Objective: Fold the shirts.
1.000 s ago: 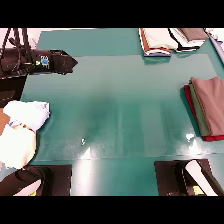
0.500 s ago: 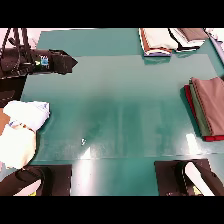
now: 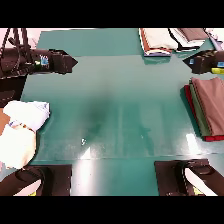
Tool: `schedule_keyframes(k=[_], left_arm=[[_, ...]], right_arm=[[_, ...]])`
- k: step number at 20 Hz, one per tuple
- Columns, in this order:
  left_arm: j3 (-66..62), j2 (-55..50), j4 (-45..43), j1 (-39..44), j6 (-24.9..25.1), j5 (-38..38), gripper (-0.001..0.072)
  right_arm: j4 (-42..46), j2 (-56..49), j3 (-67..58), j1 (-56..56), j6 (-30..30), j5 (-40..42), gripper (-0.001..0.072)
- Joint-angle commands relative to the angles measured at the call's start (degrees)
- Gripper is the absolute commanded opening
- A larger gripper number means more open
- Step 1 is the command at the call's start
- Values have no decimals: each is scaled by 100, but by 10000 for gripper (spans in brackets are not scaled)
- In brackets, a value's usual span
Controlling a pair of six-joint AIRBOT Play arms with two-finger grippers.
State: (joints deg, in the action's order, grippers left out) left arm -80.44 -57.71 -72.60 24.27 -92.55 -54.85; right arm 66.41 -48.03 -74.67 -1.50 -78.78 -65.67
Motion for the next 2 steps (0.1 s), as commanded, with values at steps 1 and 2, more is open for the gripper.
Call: schedule_keyframes(k=[1,2], left_arm=[[2,4,-2,4,0,4,25],[2,4,-2,2,0,4,25]], right_arm=[[103,4,-22,-319,-4,63,16],[103,4,-22,-319,-4,35,16]])
